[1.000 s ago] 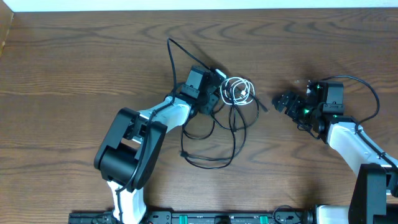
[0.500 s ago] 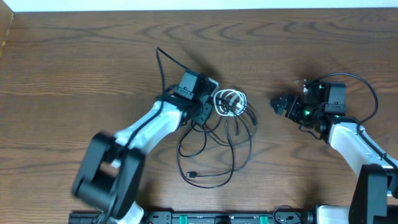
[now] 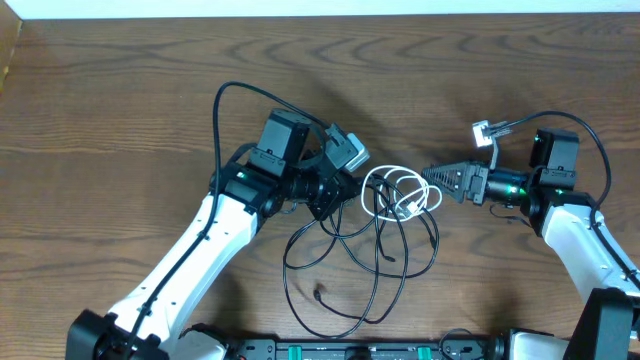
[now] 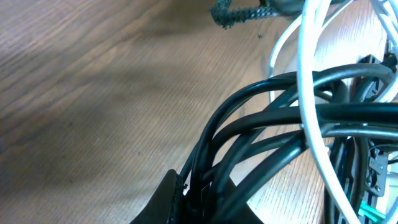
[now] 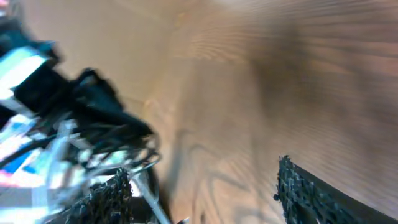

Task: Untangle cables

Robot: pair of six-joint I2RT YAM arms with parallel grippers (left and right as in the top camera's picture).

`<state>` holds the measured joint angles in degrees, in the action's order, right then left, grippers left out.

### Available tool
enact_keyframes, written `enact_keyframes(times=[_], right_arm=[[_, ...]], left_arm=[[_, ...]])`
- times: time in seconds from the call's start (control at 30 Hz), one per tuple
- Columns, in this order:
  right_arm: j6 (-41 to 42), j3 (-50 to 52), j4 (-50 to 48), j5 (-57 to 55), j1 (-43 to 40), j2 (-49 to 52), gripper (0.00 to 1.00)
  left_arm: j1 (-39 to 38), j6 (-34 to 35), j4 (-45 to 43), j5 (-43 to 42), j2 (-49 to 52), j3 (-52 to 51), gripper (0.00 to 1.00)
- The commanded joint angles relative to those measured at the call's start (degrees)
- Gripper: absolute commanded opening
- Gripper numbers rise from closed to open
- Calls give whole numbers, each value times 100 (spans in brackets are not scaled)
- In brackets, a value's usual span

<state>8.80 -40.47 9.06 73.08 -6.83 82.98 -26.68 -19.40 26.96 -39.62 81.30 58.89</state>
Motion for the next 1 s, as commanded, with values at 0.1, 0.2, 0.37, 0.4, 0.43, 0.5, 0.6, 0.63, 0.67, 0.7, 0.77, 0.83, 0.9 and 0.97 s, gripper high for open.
enact_keyframes(times=[0.1, 0.2, 0.37, 0.4, 0.43, 0.5, 0.6, 0.63, 0.67, 0.7, 0.77, 0.83, 0.9, 0.97], right_arm=[[-291, -79, -118, 966, 17, -48, 71], [-293, -79, -166, 997, 17, -48, 68], [-173, -79, -212, 337, 17, -48, 63], [-155, -79, -223, 334, 17, -48, 63], [-151, -79, -221, 339, 17, -48, 62], [2, -79, -219, 337, 20, -48, 56], [479, -79, -216, 334, 127, -48, 45], [754, -79, -216, 334, 212, -48, 41], [1062, -79, -216, 334, 317, -48, 40], [1296, -79, -216, 337, 404, -48, 39], [1880, -79, -219, 332, 621, -48, 36], [2533, -79, -219, 225, 822, -48, 36], [2852, -79, -219, 181, 896, -48, 35], [3038, -79, -214, 188, 909, -48, 34]], left_arm=[[20, -166, 15, 96, 210, 46, 7], [20, -181, 2, 483, 219, 46, 7], [24, -179, 0, 1453, 219, 46, 7], [24, -181, 0, 1552, 219, 46, 7], [24, -179, -2, 1593, 219, 46, 8], [24, -181, -7, 1591, 219, 46, 8], [24, -179, -7, 1591, 219, 46, 7], [24, -179, -4, 1591, 219, 46, 7], [24, -179, -4, 1591, 219, 46, 7], [24, -181, -7, 1591, 219, 46, 7], [24, -181, -4, 1591, 219, 46, 7], [24, -181, -4, 1591, 219, 46, 7], [24, -179, -4, 1591, 219, 46, 8], [24, -179, -2, 1593, 219, 46, 7]])
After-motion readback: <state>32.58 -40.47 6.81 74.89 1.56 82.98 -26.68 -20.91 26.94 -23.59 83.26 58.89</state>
